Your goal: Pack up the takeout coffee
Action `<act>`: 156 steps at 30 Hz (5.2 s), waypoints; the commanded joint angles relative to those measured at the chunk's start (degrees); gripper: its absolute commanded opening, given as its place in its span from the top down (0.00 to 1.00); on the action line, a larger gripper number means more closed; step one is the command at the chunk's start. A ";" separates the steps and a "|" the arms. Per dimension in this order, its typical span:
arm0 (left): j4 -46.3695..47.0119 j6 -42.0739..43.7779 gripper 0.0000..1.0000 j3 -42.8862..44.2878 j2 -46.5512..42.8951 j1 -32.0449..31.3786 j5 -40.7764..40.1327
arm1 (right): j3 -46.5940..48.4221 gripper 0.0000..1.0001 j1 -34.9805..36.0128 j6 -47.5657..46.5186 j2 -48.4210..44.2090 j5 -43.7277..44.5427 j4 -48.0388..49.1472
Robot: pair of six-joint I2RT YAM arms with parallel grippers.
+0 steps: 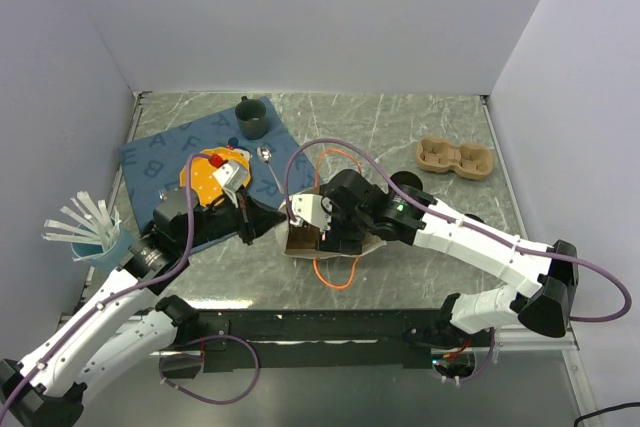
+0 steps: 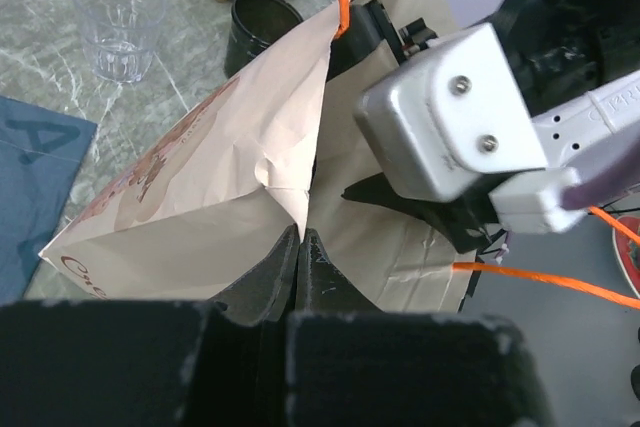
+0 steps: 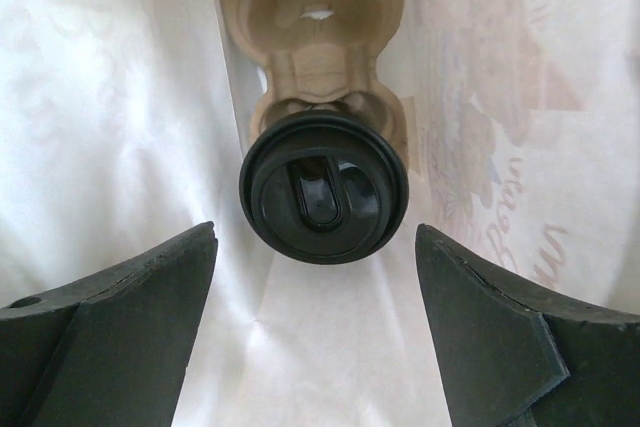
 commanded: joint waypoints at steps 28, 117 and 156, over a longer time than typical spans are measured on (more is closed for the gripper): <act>-7.61 -3.96 0.45 12.74 6.41 -0.11 -16.14 | 12.64 0.20 -0.49 8.35 2.89 4.57 -2.93; -52.70 -18.10 0.43 24.61 20.56 27.84 -84.01 | 19.06 0.00 -4.36 43.95 -21.10 -4.92 -2.04; -47.51 -19.08 0.99 22.14 24.87 31.97 -90.51 | 17.30 0.00 -4.36 41.49 -24.80 0.27 -5.30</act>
